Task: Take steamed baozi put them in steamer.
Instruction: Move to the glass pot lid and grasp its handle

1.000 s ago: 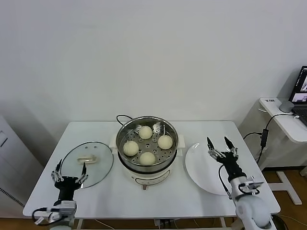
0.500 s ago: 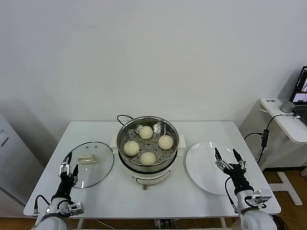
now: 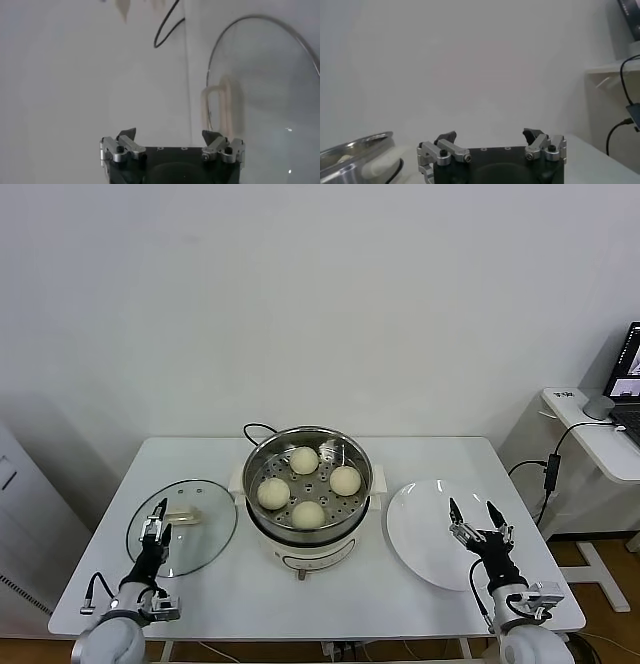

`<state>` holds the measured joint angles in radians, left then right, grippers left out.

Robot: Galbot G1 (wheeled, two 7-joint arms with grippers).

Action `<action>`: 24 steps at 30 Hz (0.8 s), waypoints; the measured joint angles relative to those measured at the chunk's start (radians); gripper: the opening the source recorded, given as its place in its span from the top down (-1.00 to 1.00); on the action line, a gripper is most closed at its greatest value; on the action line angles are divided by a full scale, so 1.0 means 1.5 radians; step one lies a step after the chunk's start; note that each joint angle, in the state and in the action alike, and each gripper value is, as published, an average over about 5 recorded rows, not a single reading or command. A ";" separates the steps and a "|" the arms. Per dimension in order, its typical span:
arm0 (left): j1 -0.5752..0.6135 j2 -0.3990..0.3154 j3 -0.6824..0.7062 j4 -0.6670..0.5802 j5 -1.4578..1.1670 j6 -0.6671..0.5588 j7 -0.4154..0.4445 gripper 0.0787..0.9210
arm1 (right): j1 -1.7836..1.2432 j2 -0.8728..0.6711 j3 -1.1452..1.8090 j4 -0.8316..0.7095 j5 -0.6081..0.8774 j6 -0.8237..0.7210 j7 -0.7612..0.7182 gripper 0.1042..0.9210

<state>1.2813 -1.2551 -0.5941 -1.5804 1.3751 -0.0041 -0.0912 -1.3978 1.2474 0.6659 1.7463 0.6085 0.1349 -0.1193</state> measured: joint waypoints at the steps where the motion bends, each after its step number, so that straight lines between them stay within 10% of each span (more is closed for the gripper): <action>1: -0.003 0.001 0.003 0.005 -0.001 -0.001 0.000 -0.77 | 0.000 0.001 0.000 -0.002 -0.001 0.000 0.000 -0.76; 24: -0.083 -0.001 0.027 0.083 -0.035 0.017 0.009 -0.77 | -0.002 0.003 0.000 -0.025 -0.010 0.003 0.001 -0.76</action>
<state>1.1569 -1.2560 -0.5537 -1.4561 1.3219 0.0211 -0.0772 -1.4010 1.2513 0.6656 1.7089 0.5932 0.1395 -0.1171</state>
